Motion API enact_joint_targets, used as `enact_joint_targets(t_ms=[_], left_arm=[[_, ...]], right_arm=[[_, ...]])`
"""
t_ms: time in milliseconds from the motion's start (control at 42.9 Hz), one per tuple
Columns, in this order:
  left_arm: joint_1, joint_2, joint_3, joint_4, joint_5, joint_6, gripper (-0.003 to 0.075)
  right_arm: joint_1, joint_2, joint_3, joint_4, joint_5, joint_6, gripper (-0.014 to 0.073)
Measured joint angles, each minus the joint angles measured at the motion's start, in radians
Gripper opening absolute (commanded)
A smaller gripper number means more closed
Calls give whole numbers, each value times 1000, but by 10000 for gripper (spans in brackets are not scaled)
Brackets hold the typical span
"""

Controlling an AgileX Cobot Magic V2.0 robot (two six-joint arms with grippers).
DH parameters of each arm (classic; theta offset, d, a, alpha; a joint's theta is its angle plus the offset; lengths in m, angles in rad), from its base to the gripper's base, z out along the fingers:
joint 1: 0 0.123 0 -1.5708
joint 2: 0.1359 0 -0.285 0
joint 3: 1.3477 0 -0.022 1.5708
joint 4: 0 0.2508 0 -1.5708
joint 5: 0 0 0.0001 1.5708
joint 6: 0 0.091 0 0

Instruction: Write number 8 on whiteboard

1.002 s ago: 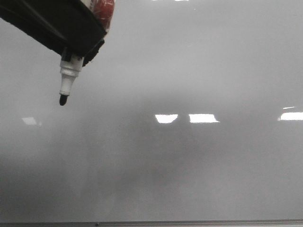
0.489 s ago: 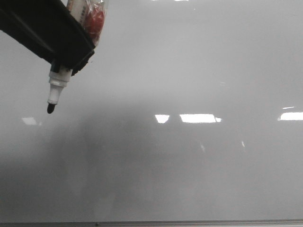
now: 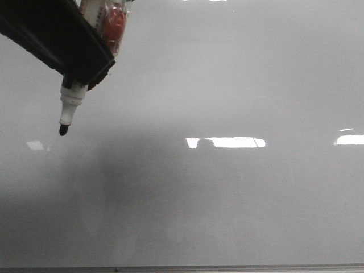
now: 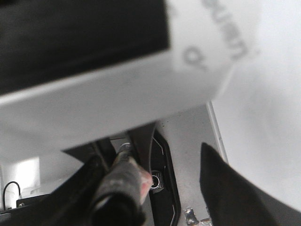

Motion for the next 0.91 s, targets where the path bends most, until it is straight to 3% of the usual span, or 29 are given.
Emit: enact_joint_targets(t_ms=[256,373,536,606,722,909], left_arm=[[0,0,0,2,-19,0,63],[0,0,1,4,-19,0,110],[0,0,2,0,-19,6,319],[0,0,4,-6,-25,8,370],[0,0,4,-23,-22,0,339],[36,-4,4,-49,-20,-17,196]], right_arm=[[6,4,0,20,10,1,66],[9,4,0,19,11,1,-74],[9,4,0,17,13,2,-60],[9,4,0,11,14,3,-60],[6,4,0,-9,9,4,-60],[-39,-32,21,-2,7,4,-60]])
